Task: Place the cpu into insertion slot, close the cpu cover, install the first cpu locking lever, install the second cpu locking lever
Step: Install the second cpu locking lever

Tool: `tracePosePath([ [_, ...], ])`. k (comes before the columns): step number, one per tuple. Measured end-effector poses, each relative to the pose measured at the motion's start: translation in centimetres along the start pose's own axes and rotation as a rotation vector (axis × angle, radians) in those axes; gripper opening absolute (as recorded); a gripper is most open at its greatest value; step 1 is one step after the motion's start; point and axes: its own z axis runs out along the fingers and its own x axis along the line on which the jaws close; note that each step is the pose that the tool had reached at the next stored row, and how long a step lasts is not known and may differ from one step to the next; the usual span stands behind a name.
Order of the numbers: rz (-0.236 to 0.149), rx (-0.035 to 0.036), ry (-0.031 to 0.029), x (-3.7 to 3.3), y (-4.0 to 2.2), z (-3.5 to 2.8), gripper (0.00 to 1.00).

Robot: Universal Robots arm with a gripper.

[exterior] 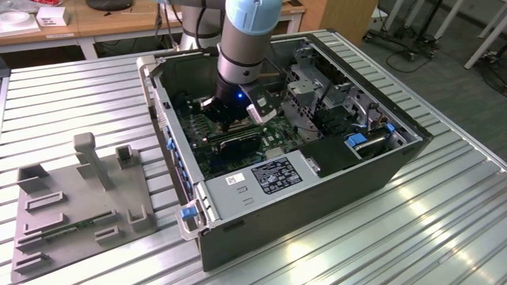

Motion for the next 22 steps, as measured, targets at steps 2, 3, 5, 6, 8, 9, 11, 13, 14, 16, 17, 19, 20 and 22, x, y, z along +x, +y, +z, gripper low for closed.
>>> tracePosePath([
  [2,0.000,0.0002,-0.0001,0.13,-0.05,0.09,0.11],
  [3,0.001,0.0002,-0.0002,0.17,-0.06,0.12,0.11],
  [5,0.000,0.0000,-0.0004,0.31,-0.09,0.19,0.11],
  [6,0.000,-0.0001,-0.0006,0.43,-0.12,0.26,0.11],
  [8,0.000,-0.0001,-0.0010,0.59,-0.17,0.37,0.11],
  [9,0.000,0.0000,-0.0009,0.59,-0.16,0.38,0.11],
  [11,0.000,-0.0003,-0.0011,0.60,-0.13,0.42,0.11],
  [13,0.000,-0.0012,-0.0009,0.61,-0.09,0.45,0.11],
  [14,0.000,-0.0021,-0.0010,0.62,-0.07,0.48,0.11],
  [16,0.000,-0.0037,-0.0011,0.65,-0.02,0.54,0.11],
  [17,0.000,-0.0043,-0.0012,0.68,0.00,0.57,0.11],
  [19,0.000,-0.0047,-0.0016,0.74,0.03,0.65,0.11],
  [20,0.000,-0.0050,-0.0019,0.79,0.03,0.70,0.11],
  [22,0.000,-0.0052,-0.0026,0.92,0.05,0.82,0.11],
])
